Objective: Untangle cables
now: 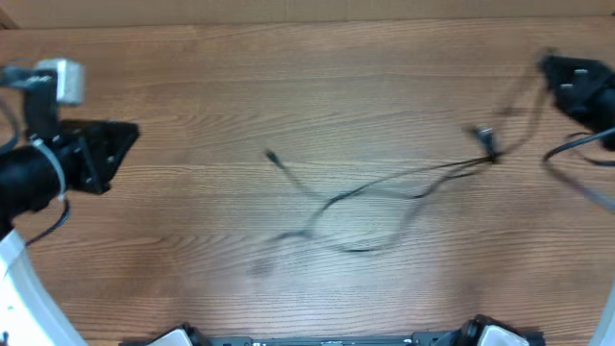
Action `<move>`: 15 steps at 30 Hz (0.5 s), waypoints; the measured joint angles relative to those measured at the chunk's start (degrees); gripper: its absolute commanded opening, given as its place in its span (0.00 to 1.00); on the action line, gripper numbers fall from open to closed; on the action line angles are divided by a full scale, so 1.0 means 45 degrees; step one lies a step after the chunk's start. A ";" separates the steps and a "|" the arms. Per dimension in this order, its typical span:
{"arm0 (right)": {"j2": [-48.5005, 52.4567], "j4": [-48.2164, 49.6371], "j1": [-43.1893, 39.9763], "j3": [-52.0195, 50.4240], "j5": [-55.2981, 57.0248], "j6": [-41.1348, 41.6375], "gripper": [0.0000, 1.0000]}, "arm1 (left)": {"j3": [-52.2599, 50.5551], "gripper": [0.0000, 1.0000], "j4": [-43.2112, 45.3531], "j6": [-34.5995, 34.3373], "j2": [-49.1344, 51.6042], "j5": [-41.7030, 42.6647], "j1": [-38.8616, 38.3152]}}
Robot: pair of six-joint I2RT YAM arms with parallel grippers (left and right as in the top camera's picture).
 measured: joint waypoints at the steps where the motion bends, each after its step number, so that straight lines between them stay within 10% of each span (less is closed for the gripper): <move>1: 0.0165 -0.0044 -0.0539 0.0000 -0.0335 -0.0058 0.04 | 0.0000 0.04 0.0010 0.0000 -0.0126 0.0024 0.0214; 7: 0.0160 -0.0515 -0.0758 -0.0005 -0.1768 -0.0510 0.04 | 0.0000 0.04 0.0432 0.0000 -0.0379 0.0631 0.0131; 15: -0.1059 -0.0291 0.3385 -0.0005 -0.2273 -0.0602 0.04 | 0.0000 0.04 0.0889 0.0291 -0.0364 0.1020 -0.0835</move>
